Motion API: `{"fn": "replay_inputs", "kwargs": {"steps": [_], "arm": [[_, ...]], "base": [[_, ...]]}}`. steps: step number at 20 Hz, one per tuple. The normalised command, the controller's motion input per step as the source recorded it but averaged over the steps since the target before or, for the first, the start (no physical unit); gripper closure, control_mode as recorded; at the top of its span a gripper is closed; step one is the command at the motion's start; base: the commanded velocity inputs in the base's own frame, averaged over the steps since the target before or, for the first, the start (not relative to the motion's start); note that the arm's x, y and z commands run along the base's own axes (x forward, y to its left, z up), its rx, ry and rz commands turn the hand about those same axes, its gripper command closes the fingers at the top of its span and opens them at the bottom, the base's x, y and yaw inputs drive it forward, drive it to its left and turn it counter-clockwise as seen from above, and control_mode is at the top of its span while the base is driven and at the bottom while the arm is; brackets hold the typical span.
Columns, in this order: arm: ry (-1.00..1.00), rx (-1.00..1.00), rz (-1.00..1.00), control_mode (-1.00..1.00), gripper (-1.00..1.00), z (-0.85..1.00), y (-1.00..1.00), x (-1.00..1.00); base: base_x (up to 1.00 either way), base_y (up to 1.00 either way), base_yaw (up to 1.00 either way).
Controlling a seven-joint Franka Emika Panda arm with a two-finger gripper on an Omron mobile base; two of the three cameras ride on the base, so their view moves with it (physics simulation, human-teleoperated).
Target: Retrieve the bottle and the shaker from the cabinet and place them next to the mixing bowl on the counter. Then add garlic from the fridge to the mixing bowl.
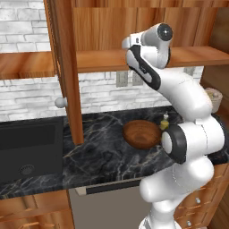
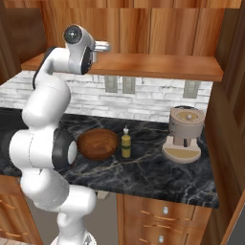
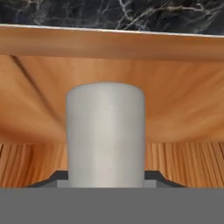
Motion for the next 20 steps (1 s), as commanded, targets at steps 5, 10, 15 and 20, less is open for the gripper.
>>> {"fn": "replay_inputs", "kwargs": {"steps": [5, 10, 15, 20], "arm": [[0.0, 0.0, 0.0, -1.0, 1.0, 0.17, -0.32, -1.0], [0.0, 0.0, 0.0, -1.0, 1.0, 0.04, -0.43, -1.0], [0.0, 0.0, 0.01, -1.0, 1.0, -0.01, -0.49, -1.0], [-0.02, 0.0, 0.0, -1.0, 1.0, -0.12, -0.44, -1.0]], "base": [[0.0, 0.0, 0.0], [0.0, 0.0, 0.0], [0.0, 0.0, 0.0], [0.0, 0.0, 0.0]]}}
